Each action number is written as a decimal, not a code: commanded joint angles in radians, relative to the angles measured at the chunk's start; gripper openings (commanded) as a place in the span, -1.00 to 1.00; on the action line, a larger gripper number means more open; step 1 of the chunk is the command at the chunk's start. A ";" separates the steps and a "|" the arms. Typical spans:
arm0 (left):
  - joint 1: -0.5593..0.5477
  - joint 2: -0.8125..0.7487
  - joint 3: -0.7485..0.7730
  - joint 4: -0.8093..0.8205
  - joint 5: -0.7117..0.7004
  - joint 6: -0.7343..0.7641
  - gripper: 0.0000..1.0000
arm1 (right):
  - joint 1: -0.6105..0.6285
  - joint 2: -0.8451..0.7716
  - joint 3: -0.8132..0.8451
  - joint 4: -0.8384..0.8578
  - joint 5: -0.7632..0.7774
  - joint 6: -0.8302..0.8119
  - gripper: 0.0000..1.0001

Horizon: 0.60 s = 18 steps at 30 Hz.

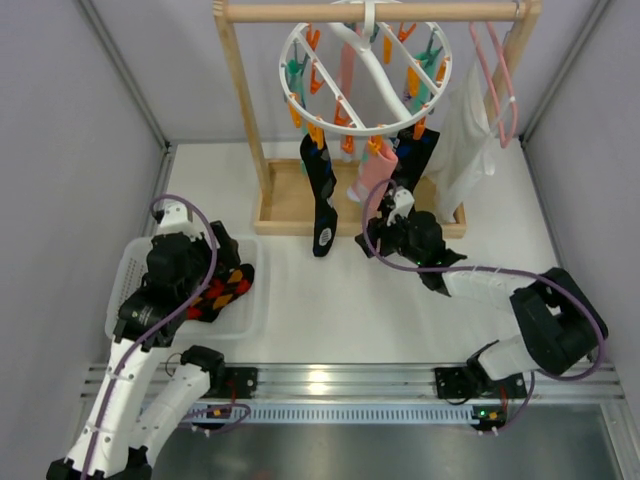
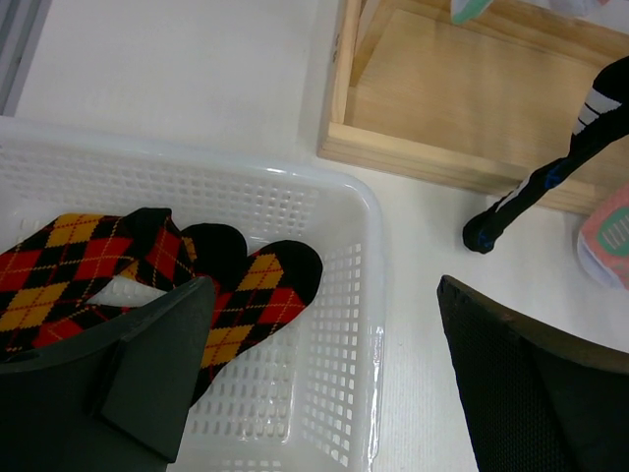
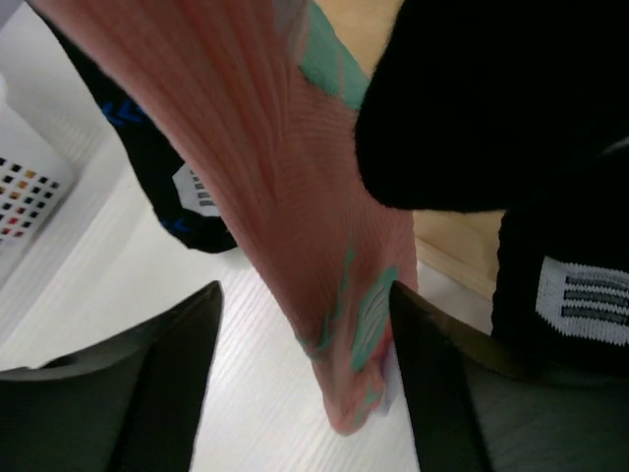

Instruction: Remove the socks clipped to the hanger

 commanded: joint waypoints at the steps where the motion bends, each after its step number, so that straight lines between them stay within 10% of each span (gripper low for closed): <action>1: -0.002 0.021 -0.003 0.044 -0.018 -0.028 0.97 | 0.048 0.058 0.017 0.205 0.139 -0.038 0.20; 4: -0.003 0.029 -0.003 0.046 -0.044 -0.042 0.97 | 0.089 0.071 -0.011 0.277 0.228 -0.041 -0.49; 9: -0.003 0.049 0.022 0.044 -0.006 -0.040 0.97 | 0.202 0.057 -0.019 0.299 0.353 -0.061 -1.00; 18: -0.005 0.133 0.280 0.039 0.209 -0.068 0.97 | 0.441 0.032 0.025 0.231 0.613 -0.061 -1.00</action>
